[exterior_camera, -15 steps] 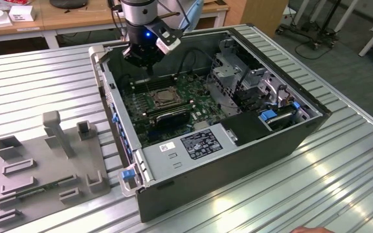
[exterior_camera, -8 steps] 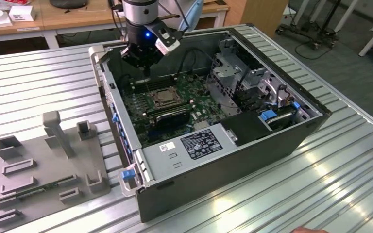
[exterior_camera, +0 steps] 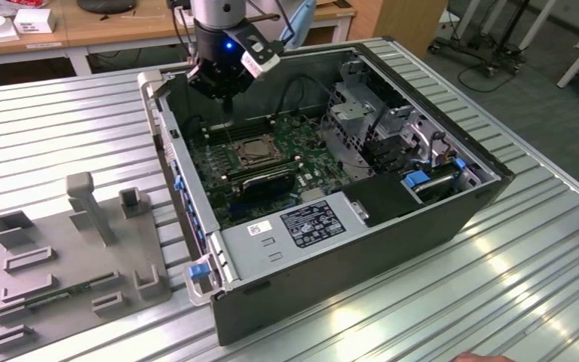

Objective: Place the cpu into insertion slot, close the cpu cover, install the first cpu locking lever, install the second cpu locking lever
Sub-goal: 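Install the first cpu locking lever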

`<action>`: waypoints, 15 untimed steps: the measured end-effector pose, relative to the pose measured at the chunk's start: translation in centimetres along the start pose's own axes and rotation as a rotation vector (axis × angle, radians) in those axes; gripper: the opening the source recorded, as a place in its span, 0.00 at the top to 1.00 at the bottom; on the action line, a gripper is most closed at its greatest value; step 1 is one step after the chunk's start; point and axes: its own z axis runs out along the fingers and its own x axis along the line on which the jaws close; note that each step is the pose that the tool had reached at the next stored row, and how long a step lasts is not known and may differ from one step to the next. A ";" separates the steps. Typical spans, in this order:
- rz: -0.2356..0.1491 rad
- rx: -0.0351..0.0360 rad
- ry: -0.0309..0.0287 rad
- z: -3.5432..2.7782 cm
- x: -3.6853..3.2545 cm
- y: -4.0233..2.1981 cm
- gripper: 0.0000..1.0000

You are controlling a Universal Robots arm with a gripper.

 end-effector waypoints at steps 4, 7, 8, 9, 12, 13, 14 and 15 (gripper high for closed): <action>0.000 0.0000 0.0009 0.00 0.00 0.00 0.89; 0.000 0.0002 0.0032 0.05 0.03 -0.01 0.89; 0.000 0.0001 0.0039 0.07 0.07 -0.01 0.89; -0.001 0.0001 0.0044 0.09 0.11 -0.01 0.89; -0.002 0.0001 0.0048 0.09 0.17 -0.01 0.89; -0.002 0.0000 0.0047 0.09 0.17 -0.01 0.89; -0.002 -0.0001 0.0047 0.09 0.18 -0.01 0.89; -0.002 -0.0001 0.0048 0.09 0.19 -0.05 0.89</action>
